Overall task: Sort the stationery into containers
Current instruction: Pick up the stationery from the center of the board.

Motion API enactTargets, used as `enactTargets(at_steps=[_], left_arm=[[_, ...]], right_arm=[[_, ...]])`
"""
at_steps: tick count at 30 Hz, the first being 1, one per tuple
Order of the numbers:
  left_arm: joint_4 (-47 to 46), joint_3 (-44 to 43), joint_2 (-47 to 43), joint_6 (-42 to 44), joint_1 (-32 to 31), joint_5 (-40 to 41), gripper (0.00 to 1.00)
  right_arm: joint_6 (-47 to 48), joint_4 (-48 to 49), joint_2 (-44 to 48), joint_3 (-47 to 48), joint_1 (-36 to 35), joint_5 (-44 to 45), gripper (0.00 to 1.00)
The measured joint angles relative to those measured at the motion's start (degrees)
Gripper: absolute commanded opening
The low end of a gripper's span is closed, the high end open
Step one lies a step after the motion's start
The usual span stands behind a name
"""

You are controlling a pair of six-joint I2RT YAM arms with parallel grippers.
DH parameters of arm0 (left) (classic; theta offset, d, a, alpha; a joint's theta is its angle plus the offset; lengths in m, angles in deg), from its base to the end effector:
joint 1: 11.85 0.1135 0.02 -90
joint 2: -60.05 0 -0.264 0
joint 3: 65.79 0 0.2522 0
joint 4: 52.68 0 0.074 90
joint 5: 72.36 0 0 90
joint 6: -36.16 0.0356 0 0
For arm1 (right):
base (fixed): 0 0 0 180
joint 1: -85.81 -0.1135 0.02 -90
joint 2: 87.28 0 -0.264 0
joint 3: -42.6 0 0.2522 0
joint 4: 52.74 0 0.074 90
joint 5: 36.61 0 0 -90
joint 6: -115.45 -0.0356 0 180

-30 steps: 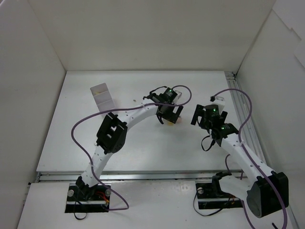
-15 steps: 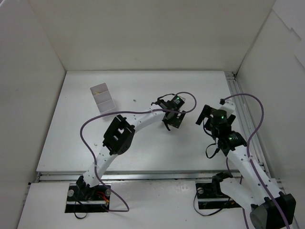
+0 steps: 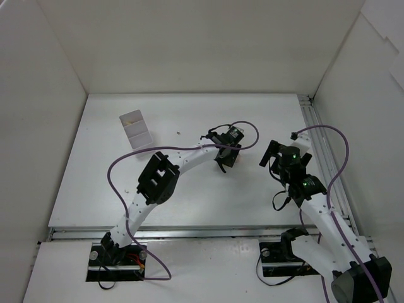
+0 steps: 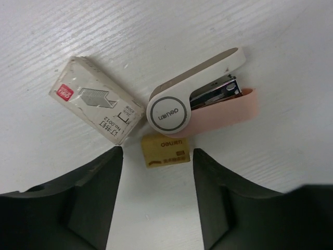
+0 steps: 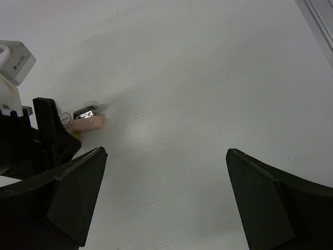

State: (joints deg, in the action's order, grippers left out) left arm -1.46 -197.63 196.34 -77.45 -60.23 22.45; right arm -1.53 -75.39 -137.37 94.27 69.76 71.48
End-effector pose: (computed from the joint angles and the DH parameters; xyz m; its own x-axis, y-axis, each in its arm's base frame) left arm 0.3503 -0.3897 0.1860 -0.7883 0.2864 -0.5445 0.4341 0.8861 -0.1624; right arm 0.1985 0.0456 0.2842 -0.3008 0.3622 -0.8822 0.1707 0.9306 0.3239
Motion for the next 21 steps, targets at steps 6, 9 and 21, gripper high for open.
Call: enactTargets(at_steps=[6,9,21], left_arm=[[-0.1,0.0,0.5,-0.5,-0.7,0.2,0.43],[-0.1,0.0,0.5,-0.6,-1.7,1.2,0.36],[0.1,2.9,-1.5,-0.5,-2.7,6.7,0.07]], right_arm=[[0.0,0.0,0.4,0.0,0.0,0.0,0.98],[0.0,0.0,0.5,0.0,0.0,0.0,0.98],[0.0,0.0,1.7,0.0,0.0,-0.3,0.98]])
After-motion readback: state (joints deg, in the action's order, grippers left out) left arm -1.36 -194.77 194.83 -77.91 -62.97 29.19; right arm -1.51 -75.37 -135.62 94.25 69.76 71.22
